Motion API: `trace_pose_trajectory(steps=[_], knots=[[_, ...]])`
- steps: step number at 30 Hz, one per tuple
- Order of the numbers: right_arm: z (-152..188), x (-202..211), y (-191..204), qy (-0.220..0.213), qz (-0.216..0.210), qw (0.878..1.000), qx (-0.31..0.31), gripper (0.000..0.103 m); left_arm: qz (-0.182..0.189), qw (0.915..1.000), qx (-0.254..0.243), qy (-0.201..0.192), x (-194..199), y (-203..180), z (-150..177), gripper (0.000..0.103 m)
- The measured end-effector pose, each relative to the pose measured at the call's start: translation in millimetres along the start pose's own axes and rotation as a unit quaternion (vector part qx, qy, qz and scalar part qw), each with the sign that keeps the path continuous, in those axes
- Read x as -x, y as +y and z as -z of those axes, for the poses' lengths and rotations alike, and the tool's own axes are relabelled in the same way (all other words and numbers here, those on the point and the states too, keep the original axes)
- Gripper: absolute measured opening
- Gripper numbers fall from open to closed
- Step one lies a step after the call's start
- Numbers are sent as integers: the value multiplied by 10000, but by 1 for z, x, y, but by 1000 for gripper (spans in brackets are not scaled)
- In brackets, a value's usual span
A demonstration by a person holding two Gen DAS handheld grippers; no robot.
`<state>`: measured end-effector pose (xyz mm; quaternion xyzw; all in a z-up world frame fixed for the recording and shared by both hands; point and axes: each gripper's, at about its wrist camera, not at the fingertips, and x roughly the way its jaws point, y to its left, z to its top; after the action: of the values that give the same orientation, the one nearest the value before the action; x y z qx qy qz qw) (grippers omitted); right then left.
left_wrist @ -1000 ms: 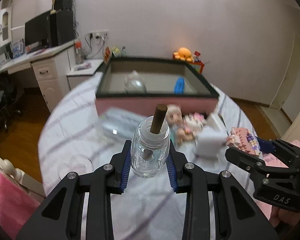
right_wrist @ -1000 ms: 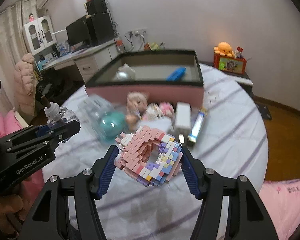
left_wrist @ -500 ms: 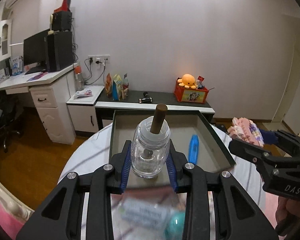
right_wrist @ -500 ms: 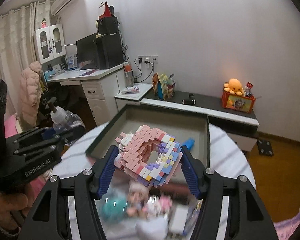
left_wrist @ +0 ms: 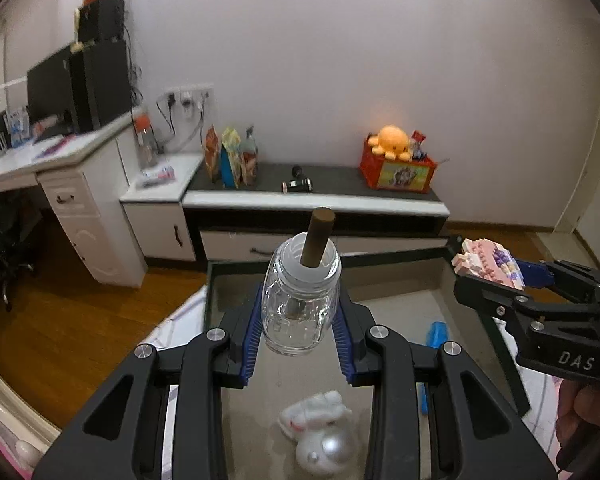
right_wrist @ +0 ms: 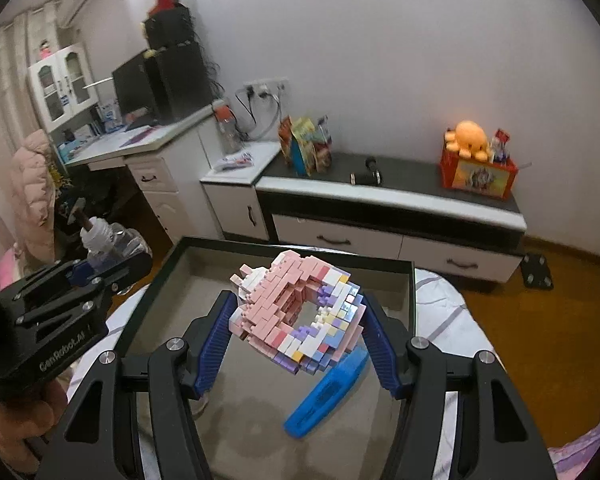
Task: Organize rigid objects
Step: 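Carry the lego donut and glass bottle into the pink box and open both tools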
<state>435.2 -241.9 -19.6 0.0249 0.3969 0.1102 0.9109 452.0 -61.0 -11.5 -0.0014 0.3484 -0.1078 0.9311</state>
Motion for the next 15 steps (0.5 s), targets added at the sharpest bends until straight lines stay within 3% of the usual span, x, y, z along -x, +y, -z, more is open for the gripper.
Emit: trace_pose_trajectory(steps=[6, 13, 14, 15], knots=[[0, -51, -18, 533, 26, 9983, -245, 63, 61, 9980, -4, 629, -52, -7, 4, 32], [9, -73, -29, 894, 69, 9951, -411, 63, -25, 9930, -59, 1180, -88, -12, 11, 35], [8, -75, -29, 917, 71, 9949, -424, 64, -47, 9926, -64, 1211, -89, -11, 11, 37], [10, -75, -29, 938, 67, 9946, -442, 64, -80, 9925, -59, 1216, -87, -11, 12, 46]])
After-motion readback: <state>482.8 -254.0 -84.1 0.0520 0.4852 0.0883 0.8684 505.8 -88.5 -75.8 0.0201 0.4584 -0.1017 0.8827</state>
